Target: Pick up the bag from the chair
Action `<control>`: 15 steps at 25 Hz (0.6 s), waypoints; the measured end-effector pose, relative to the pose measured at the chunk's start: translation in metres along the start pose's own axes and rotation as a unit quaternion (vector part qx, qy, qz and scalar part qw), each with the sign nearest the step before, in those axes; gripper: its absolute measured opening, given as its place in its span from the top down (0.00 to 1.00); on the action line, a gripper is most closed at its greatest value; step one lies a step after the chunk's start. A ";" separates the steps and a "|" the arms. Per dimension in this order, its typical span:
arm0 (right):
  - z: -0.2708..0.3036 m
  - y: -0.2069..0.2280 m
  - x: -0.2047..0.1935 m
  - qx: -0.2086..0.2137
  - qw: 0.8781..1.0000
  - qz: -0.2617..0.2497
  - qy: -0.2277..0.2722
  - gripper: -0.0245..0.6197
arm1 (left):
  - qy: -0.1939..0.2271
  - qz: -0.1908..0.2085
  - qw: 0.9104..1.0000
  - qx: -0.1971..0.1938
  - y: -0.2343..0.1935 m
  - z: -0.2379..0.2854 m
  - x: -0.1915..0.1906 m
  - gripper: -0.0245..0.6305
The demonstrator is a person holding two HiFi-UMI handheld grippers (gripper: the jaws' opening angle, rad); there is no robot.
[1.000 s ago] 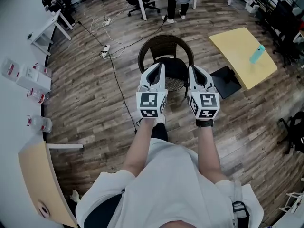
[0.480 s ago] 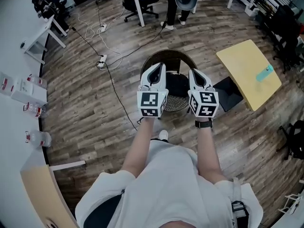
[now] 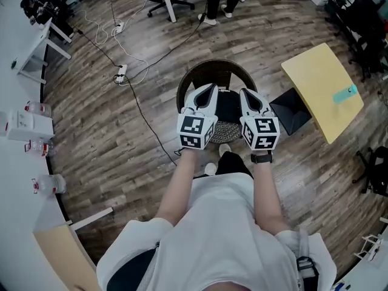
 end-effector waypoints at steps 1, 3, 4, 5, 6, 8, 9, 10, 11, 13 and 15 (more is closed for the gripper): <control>0.007 0.004 -0.006 0.001 1.000 0.002 -0.006 0.95 | -0.008 -0.006 1.000 0.001 -0.004 0.006 -0.007 0.95; 0.019 0.013 -0.017 0.001 1.000 0.007 -0.016 0.95 | -0.020 -0.012 1.000 0.003 -0.013 0.016 -0.020 0.95; 0.027 0.018 -0.023 0.001 1.000 0.010 -0.021 0.95 | -0.024 -0.014 1.000 0.006 -0.018 0.022 -0.026 0.95; 0.036 0.023 -0.030 0.000 1.000 0.014 -0.027 0.95 | -0.030 -0.016 0.999 0.008 -0.024 0.028 -0.034 0.95; 0.044 0.029 -0.037 0.000 0.999 0.019 -0.035 0.95 | -0.038 -0.020 0.999 0.011 -0.031 0.034 -0.042 0.95; 0.060 0.039 -0.053 -0.002 0.998 0.031 -0.054 0.95 | -0.062 -0.029 0.998 0.015 -0.043 0.047 -0.063 0.95; 0.066 0.045 -0.061 -0.002 0.997 0.037 -0.064 0.95 | -0.075 -0.035 0.996 0.017 -0.047 0.052 -0.074 0.95; 0.072 0.050 -0.070 -0.002 0.996 0.042 -0.075 0.95 | -0.088 -0.040 0.995 0.019 -0.052 0.058 -0.086 0.95; 0.078 0.055 -0.080 -0.002 0.995 0.046 -0.087 0.95 | -0.100 -0.046 0.994 0.022 -0.056 0.063 -0.098 0.94; 0.089 0.065 -0.104 0.000 0.992 0.053 -0.115 0.95 | -0.124 -0.055 0.990 0.029 -0.063 0.073 -0.123 0.94; 0.097 0.076 -0.129 0.001 0.987 0.062 -0.148 0.95 | -0.146 -0.063 0.987 0.031 -0.066 0.082 -0.148 0.93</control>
Point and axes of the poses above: the fingertips, and each gripper's own axes: z forward along the fingers, y to its right, x out of its top, the point moved 3 cm from there along -z, backward along the fingers, and after that the axes turned 4 degrees about y, right-handed, at the moved point
